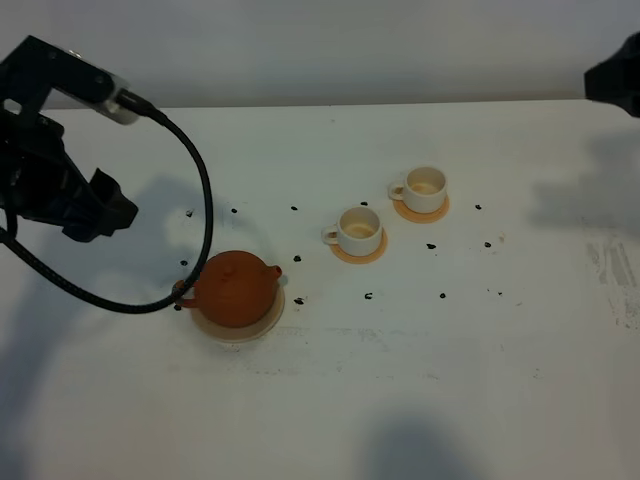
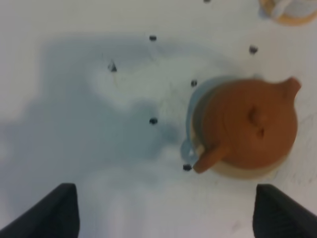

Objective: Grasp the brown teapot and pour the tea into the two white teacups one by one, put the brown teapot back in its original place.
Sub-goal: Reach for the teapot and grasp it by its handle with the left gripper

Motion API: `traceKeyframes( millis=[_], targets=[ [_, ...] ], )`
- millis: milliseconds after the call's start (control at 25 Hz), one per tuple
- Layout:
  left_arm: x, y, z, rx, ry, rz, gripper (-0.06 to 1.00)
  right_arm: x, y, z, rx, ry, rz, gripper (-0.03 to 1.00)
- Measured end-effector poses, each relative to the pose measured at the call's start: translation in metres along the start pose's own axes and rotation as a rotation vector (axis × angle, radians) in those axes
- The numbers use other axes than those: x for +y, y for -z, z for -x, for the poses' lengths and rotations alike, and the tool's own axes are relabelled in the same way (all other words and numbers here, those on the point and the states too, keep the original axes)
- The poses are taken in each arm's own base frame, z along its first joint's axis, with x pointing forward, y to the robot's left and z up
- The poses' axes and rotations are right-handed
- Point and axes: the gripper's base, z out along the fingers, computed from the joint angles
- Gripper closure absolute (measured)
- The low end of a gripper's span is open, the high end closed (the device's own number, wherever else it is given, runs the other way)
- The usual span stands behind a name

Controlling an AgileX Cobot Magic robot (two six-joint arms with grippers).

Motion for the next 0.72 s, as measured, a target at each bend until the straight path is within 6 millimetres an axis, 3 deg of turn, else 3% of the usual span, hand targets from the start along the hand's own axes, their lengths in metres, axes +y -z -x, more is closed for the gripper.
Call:
traceKeyframes(
  millis=[240,720],
  targets=[
    [-0.004,-0.001,-0.002,0.038,-0.034,0.003,0.26,0.011,0.032,-0.040,-0.046,-0.006,-0.012,0.46],
    [-0.013,-0.001,-0.006,0.106,-0.182,-0.049,0.26,0.036,0.107,-0.098,-0.205,0.020,-0.034,0.46]
  ],
)
